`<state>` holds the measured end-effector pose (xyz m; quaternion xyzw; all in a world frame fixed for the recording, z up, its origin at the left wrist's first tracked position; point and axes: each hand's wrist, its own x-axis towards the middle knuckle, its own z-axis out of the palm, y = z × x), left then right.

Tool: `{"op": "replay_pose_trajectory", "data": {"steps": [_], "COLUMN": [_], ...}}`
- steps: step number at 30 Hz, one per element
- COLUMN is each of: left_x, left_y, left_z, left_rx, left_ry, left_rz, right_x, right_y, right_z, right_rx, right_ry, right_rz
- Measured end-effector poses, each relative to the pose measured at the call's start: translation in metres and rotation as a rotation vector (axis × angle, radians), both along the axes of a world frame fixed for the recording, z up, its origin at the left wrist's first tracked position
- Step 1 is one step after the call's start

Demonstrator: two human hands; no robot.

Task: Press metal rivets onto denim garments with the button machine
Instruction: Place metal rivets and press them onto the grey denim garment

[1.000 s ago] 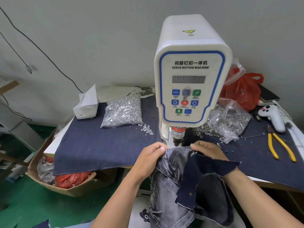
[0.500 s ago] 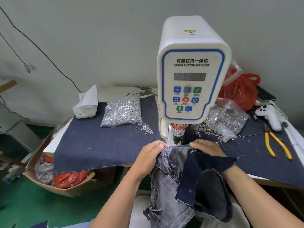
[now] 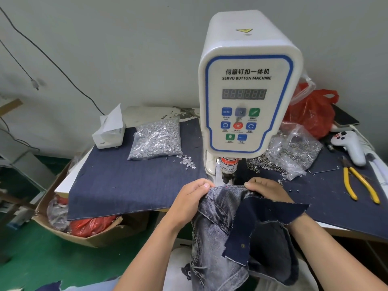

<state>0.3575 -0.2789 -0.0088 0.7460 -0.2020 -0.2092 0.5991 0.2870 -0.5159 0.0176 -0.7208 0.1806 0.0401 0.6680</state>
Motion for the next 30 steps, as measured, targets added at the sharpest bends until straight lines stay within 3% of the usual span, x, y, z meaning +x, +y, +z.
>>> {"op": "replay_pose_trajectory", "data": {"steps": [30], "left_x": [0.003], "left_y": [-0.0014], "left_z": [0.0041], "left_rx": [0.043], "left_ry": [-0.01], "left_rz": [-0.017], "right_x": [-0.0053], "right_y": [0.0018], "right_z": [0.0034], "right_rx": [-0.02], "right_ry": [-0.016], "right_rz": [0.011]}}
